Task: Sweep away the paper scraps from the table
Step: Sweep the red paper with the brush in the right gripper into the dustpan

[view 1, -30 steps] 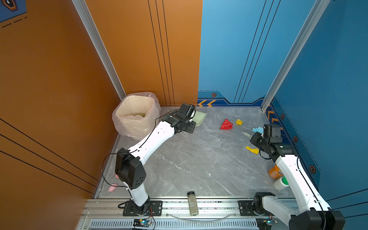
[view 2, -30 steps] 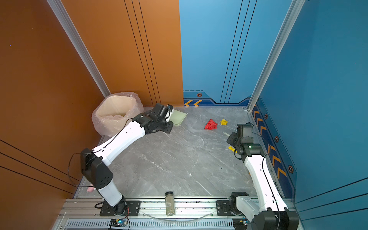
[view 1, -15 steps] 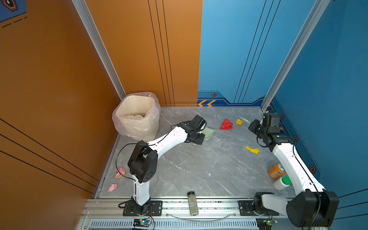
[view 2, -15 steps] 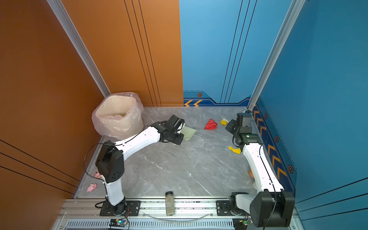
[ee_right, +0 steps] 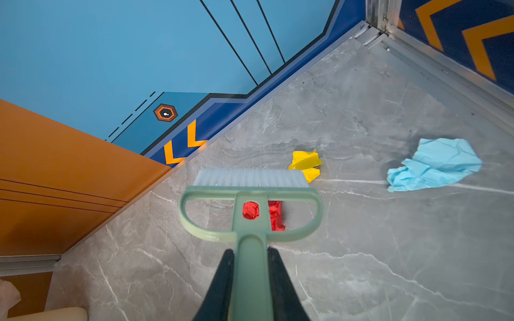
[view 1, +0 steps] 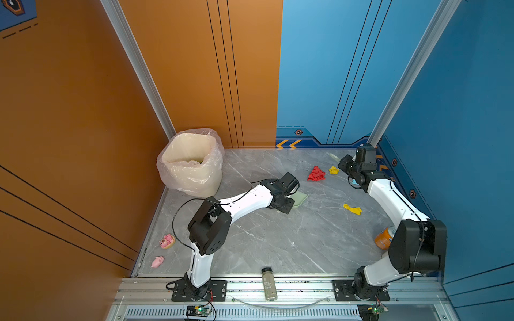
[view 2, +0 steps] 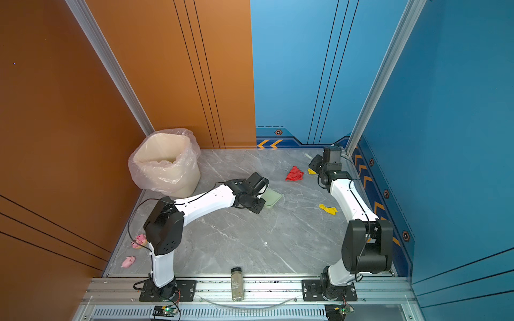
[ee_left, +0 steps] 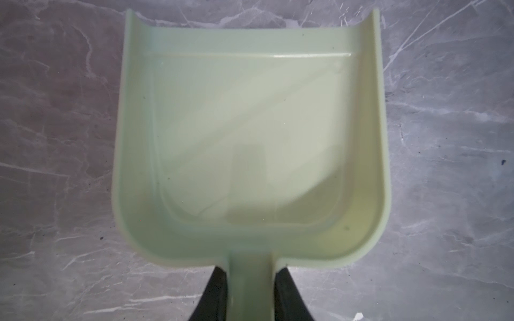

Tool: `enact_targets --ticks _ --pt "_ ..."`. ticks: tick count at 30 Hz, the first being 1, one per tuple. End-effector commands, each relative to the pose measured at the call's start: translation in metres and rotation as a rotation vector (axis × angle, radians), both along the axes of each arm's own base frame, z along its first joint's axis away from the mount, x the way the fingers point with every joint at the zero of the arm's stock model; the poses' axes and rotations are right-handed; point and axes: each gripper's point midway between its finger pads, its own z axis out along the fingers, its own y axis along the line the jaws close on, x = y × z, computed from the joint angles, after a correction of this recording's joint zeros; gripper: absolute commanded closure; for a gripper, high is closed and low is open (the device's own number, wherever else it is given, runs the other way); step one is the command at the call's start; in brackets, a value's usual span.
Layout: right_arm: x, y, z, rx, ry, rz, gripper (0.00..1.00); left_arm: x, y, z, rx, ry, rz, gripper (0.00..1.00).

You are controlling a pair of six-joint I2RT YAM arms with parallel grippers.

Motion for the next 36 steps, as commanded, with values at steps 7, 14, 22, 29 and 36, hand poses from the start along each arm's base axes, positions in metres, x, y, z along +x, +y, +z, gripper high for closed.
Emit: enact_targets --ticks 7,14,22,29,36 --pt "0.029 0.049 -0.048 0.018 0.155 0.167 1.00 -0.008 0.007 -0.027 0.097 0.016 -0.035 1.00" --pt "0.025 0.072 -0.079 -0.092 0.296 0.254 1.00 -0.015 0.013 -0.038 0.129 0.037 -0.042 1.00" --pt "0.002 0.081 -0.102 -0.102 0.380 0.286 1.00 -0.021 0.011 -0.049 0.171 0.034 -0.066 1.00" --pt "-0.034 0.091 -0.115 -0.048 0.454 0.328 1.00 -0.029 0.009 -0.064 0.205 0.048 -0.071 1.00" --pt "-0.088 0.120 -0.116 -0.016 0.540 0.445 1.00 -0.031 0.010 -0.073 0.228 0.053 -0.066 1.00"
